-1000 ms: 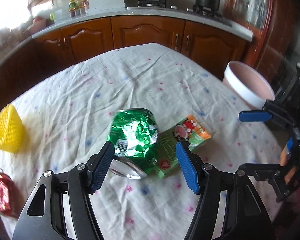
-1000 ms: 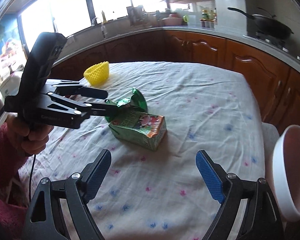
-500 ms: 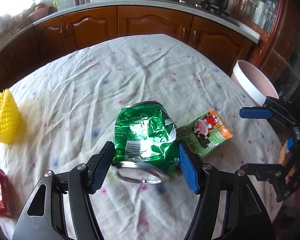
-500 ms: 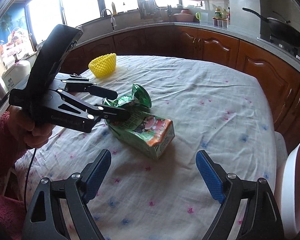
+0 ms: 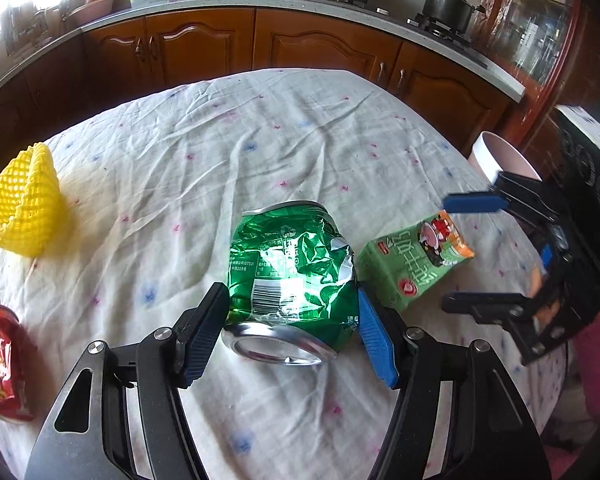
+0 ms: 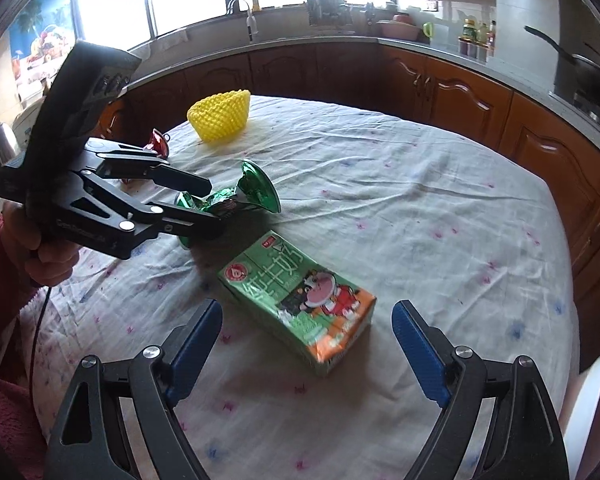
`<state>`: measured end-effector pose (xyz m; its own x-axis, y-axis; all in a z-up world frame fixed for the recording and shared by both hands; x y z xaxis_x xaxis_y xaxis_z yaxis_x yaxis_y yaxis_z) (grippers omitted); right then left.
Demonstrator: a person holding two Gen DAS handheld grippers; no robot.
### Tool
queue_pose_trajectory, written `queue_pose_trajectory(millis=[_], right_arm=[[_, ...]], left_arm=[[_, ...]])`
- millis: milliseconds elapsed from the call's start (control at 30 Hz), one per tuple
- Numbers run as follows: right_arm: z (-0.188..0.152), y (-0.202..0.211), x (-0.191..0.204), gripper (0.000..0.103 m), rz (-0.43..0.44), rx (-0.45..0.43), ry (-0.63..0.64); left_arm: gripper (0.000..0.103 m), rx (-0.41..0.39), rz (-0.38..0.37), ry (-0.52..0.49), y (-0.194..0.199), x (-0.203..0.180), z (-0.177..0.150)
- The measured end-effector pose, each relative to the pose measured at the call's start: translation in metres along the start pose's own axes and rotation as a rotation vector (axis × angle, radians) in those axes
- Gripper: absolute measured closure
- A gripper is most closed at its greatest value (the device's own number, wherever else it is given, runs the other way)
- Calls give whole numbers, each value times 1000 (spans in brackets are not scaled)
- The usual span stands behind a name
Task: Collect trash
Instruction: 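Move both open tools back over the green can and milk carton, then grasp the green milk carton with the right tool while the left tool grasps the crumpled green can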
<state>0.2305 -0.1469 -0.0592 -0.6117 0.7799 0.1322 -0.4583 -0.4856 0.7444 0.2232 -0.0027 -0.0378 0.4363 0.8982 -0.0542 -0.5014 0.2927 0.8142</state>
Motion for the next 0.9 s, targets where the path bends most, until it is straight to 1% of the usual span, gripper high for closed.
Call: queue_pose_trajectory(millis=[200,267,300,333,367,433,500,600,667,700,733,767,800,867,900], right_arm=[[10,-24,4,15,13,63,50],[8,-33,5,18,6,101,56],[5,-34,5,29,1,107,55],[3,-34,5,36,-8,109,53],[-1,-32,4,38,-13,108,42],[-7,-23,-1,44,-12,93,-7],[-14,-13,-8,45,-17,74,-67],[-26,3,-27,47,-4,37,-221],[-34,15,-39,47,18,5,-326],[-38,21,-44,47,31,-13,-370],[-44,29,-47,47,47,-38,-414],[-48,34,-49,47,53,-54,-438],[-52,39,-50,47,55,-71,-461],[-59,50,-50,47,65,-107,-507],[-61,53,-51,48,70,-117,-523]], left_arm=[[38,8,-6,13,1,3,1],[36,16,1,10,-1,2,0],[35,17,3,9,-2,1,1],[35,18,4,9,-3,1,1],[35,18,6,8,-4,1,1],[35,22,11,3,-7,-1,2],[34,21,23,-5,-8,-4,2],[35,4,33,2,-9,-6,1],[45,-24,29,9,-5,-6,1],[61,-41,23,8,-2,-8,1],[71,-58,15,12,3,-9,2],[72,-62,12,13,5,-11,3],[77,-69,15,9,8,-13,4],[82,-79,24,-5,11,-17,4],[86,-84,21,-3,13,-18,3]])
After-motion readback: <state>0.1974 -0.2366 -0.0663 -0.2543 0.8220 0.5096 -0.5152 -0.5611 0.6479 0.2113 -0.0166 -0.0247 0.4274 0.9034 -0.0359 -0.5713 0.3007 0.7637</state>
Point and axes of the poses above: each gripper's, at about its wrist camera, not at the fingertips, and y roughly against the way its jaws point, x to its left, z to its top, the point moved 2 cm from there along -y, roughly the way its jaws point, and after that the axes turned 6 degrees about -y, right-handed, at the moved point
